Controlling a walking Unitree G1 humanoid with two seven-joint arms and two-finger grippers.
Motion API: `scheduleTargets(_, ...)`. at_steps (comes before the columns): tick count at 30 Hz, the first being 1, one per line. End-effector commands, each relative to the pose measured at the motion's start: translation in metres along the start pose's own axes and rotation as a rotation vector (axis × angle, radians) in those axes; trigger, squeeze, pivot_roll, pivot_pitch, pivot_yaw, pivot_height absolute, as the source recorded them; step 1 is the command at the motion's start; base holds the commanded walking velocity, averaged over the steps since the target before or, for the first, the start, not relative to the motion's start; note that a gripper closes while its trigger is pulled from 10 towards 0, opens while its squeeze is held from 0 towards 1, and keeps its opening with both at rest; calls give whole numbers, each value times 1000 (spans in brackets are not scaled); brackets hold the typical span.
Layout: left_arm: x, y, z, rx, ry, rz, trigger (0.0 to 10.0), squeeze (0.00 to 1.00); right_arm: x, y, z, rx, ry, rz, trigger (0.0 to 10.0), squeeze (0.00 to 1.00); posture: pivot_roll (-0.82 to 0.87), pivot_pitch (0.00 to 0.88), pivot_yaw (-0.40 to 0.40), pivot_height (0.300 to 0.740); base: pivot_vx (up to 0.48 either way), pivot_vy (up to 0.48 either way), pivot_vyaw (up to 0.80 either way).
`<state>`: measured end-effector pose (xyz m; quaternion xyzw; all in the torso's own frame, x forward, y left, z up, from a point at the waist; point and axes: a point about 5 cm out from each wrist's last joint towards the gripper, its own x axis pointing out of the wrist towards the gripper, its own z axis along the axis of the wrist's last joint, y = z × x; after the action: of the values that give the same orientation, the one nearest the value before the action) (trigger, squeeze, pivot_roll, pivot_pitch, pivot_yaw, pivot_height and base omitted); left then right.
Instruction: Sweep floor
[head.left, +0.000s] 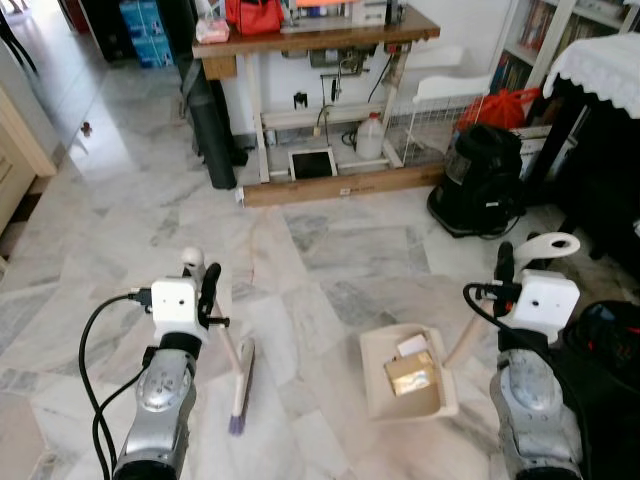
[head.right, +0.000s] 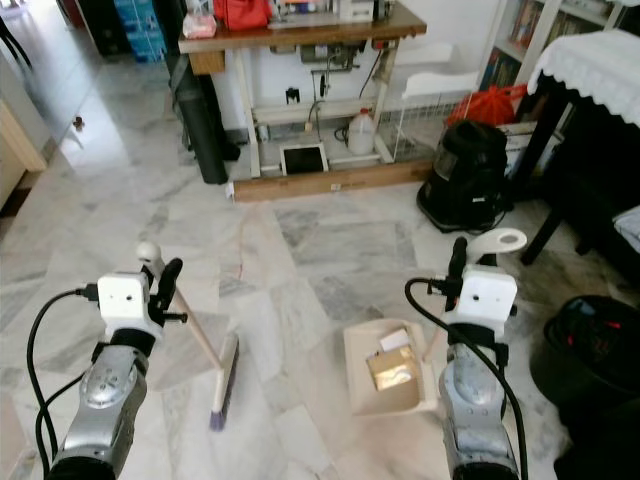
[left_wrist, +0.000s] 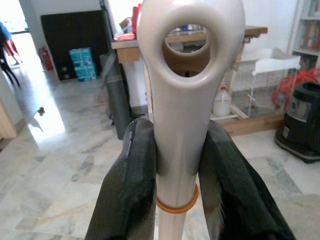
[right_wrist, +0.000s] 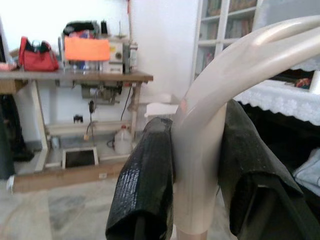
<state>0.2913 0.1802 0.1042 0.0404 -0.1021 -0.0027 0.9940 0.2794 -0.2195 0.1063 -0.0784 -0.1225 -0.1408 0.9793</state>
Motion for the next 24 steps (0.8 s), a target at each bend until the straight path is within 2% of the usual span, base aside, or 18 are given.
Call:
scheduleTargets(1, 1, 0, 10, 14, -37, -2, 10000, 0, 5, 2, 15, 7, -63, 6, 10000, 0, -70, 0, 29, 740, 0, 0, 563)
scheduleTargets(6, 0, -1, 11, 20, -35, -4, 10000, 0, 6, 4, 16, 10, -55, 11, 10000, 0, -67, 0, 26, 740, 0, 0, 798)
scheduleTargets(11, -1, -2, 11, 23, -28, -8, 10000, 0, 4, 4, 16, 14, -47, 14, 10000, 0, -63, 0, 25, 740, 0, 0, 0)
scheduleTargets(14, -1, -3, 11, 27, -23, -14, 10000, 0, 4, 5, 16, 20, -41, 16, 10000, 0, -64, 0, 26, 740, 0, 0, 798)
scheduleTargets(22, -2, -6, 11, 37, -19, -30, 10000, 0, 3, 6, 16, 25, -34, 22, 10000, 0, -57, 0, 31, 740, 0, 0, 0)
scheduleTargets(24, -3, -7, 12, 39, -17, -32, 10000, 0, 3, 6, 16, 26, -34, 22, 10000, 0, -55, 0, 33, 740, 0, 0, 800)
